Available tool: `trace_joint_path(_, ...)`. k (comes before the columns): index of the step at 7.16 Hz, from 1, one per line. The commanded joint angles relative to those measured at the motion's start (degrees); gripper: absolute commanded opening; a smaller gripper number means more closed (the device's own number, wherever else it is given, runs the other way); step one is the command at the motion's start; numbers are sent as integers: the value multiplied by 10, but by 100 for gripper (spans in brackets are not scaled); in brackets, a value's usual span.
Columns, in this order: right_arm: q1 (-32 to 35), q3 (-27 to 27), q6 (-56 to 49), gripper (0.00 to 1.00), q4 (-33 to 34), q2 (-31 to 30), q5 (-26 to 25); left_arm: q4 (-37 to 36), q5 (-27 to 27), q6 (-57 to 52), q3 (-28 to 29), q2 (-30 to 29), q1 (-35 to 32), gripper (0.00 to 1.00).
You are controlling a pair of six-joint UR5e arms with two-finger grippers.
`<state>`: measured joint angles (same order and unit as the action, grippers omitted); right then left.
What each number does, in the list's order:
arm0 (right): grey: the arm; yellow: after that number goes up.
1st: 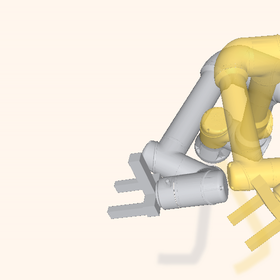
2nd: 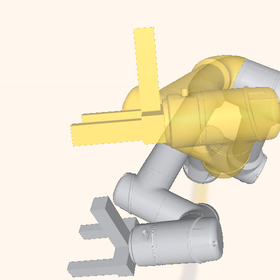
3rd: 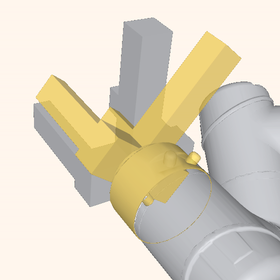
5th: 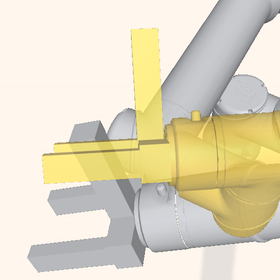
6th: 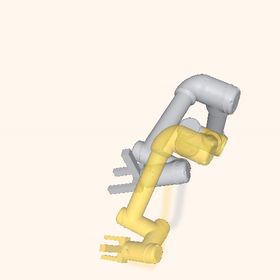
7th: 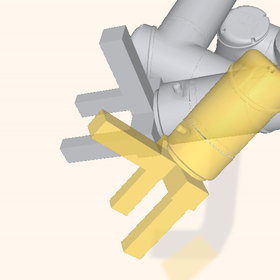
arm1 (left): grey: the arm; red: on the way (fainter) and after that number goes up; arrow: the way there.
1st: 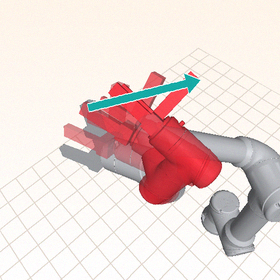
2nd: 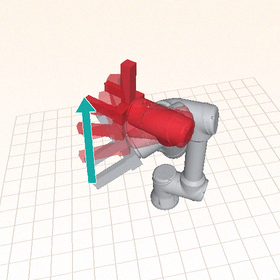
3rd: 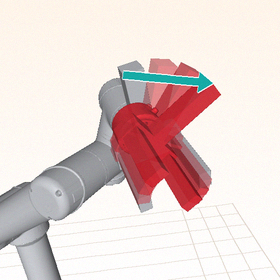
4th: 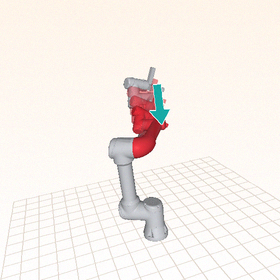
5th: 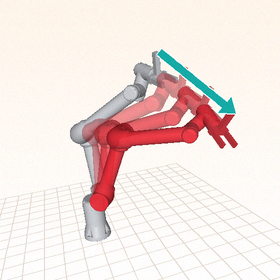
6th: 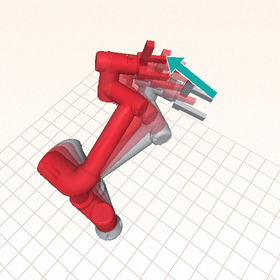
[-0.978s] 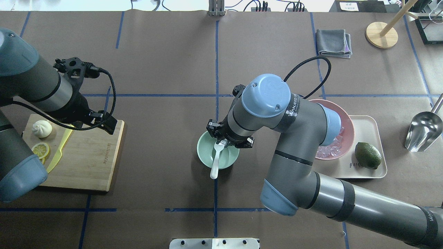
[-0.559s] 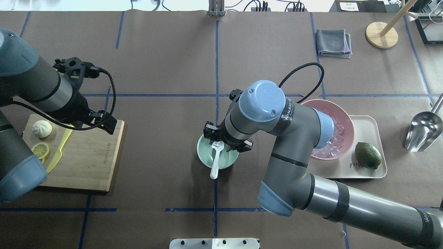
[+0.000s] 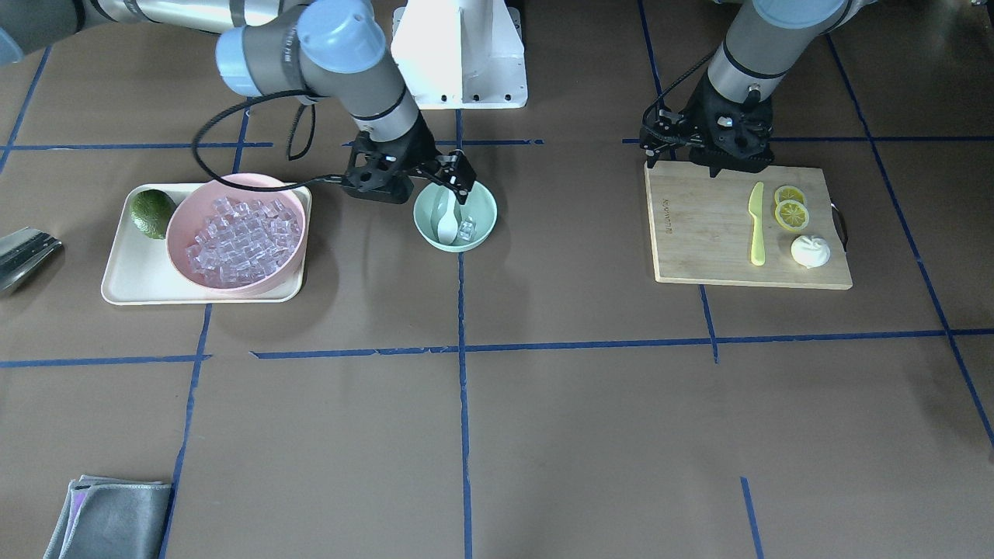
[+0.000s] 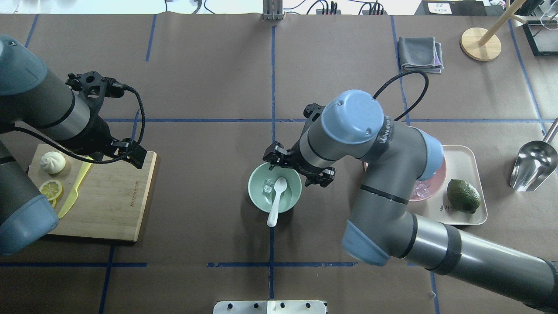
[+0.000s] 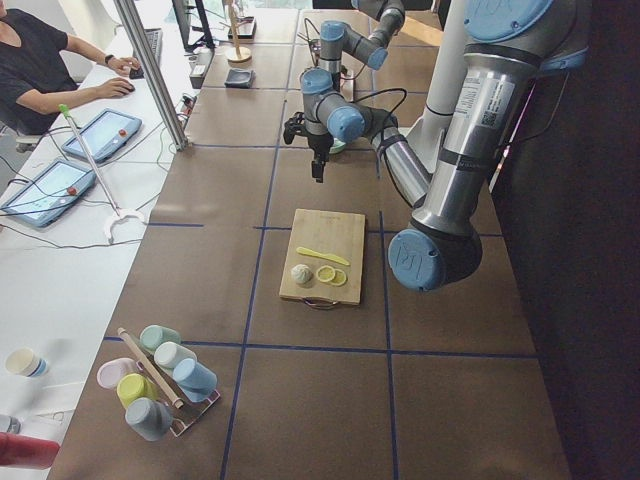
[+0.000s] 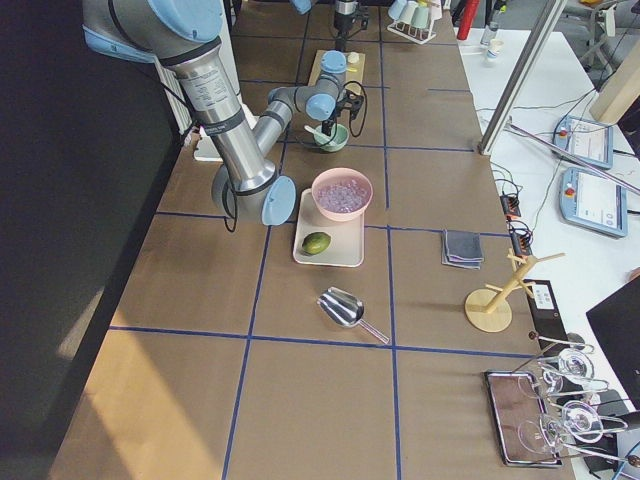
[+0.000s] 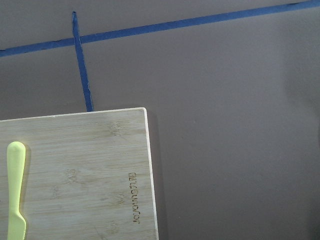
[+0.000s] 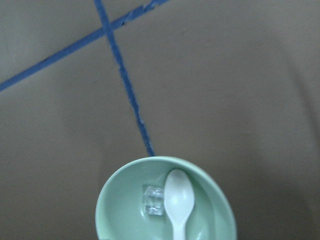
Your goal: Put spoon and ice into bowl
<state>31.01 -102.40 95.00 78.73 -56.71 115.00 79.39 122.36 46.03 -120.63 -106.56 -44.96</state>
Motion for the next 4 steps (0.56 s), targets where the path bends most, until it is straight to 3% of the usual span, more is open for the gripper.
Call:
trace_joint_path(1, 115, -81, -22, 99, 6, -105, 93, 1, 1, -54, -18, 47, -27, 96)
trace_joint_path(2, 168, -92, -86, 99, 6, -150, 130, 0, 2, -129, -20, 82, -62, 96)
trace_joint_path(4, 284, -105, -321, 99, 6, -273, 198, -3, 39, -290, 3, 132, -157, 96)
